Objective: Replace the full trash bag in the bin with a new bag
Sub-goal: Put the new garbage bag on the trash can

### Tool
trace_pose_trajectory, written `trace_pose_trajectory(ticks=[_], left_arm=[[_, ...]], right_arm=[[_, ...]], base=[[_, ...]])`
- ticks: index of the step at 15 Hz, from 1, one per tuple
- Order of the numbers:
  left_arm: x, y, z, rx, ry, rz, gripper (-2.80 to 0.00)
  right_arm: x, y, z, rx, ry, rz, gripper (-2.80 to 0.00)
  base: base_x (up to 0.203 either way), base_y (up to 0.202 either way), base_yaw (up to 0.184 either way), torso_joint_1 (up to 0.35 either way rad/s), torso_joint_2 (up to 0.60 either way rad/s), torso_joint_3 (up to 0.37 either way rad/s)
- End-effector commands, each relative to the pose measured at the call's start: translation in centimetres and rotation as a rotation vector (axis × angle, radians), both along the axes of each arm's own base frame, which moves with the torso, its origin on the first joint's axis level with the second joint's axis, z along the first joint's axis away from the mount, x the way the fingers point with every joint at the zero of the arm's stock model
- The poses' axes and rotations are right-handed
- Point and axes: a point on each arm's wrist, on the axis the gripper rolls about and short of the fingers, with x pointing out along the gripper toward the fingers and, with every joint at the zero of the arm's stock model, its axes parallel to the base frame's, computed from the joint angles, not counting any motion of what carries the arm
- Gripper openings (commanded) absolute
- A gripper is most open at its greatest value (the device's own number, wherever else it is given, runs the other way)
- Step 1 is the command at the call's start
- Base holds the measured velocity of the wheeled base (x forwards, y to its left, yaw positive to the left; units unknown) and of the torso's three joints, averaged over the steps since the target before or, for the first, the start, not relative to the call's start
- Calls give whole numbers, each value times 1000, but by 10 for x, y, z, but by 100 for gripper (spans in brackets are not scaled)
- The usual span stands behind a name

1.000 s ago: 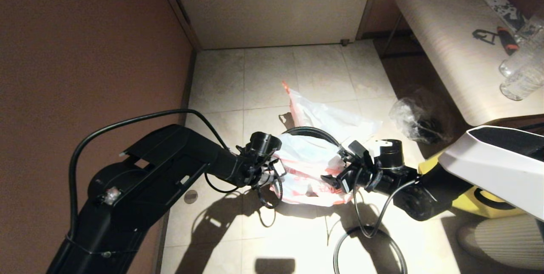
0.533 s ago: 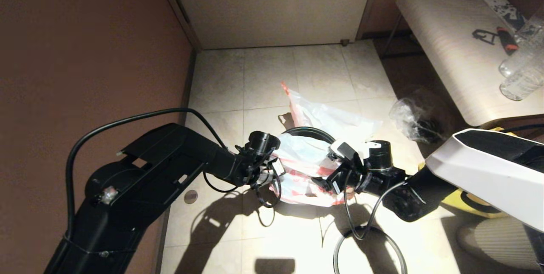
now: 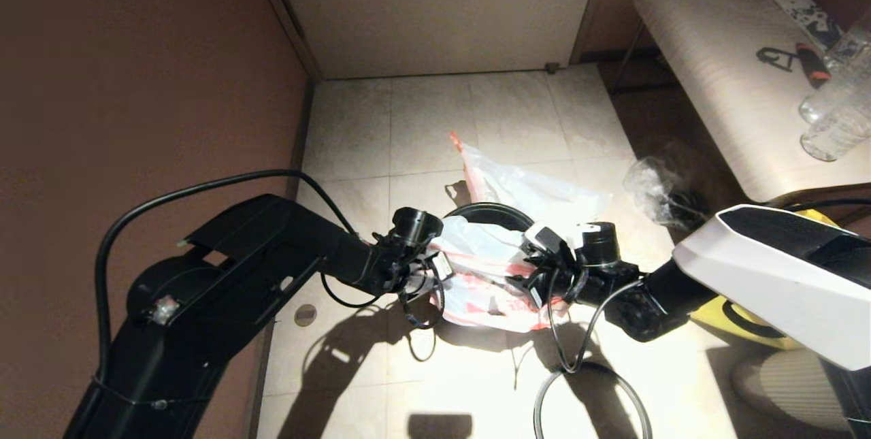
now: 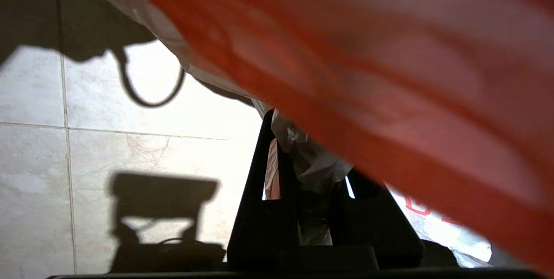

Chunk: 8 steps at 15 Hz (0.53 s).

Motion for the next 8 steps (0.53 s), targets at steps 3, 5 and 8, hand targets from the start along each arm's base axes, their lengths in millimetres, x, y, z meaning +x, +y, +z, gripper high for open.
trace_pose_trajectory(ticks=[3, 5, 8], left_arm=[[1, -1, -1, -1, -2, 6, -280], [1, -1, -1, 2, -1, 5, -280], [0, -2, -4, 9, 1, 5, -280]], right_arm=[[1, 0, 25, 29, -56, -1, -280], [3, -7, 36, 47, -77, -19, -280], [18, -25, 45, 66, -113, -67, -280]], base=[[0, 0, 0, 0, 0, 0], [0, 0, 0, 0, 0, 0], [0, 0, 0, 0, 0, 0]])
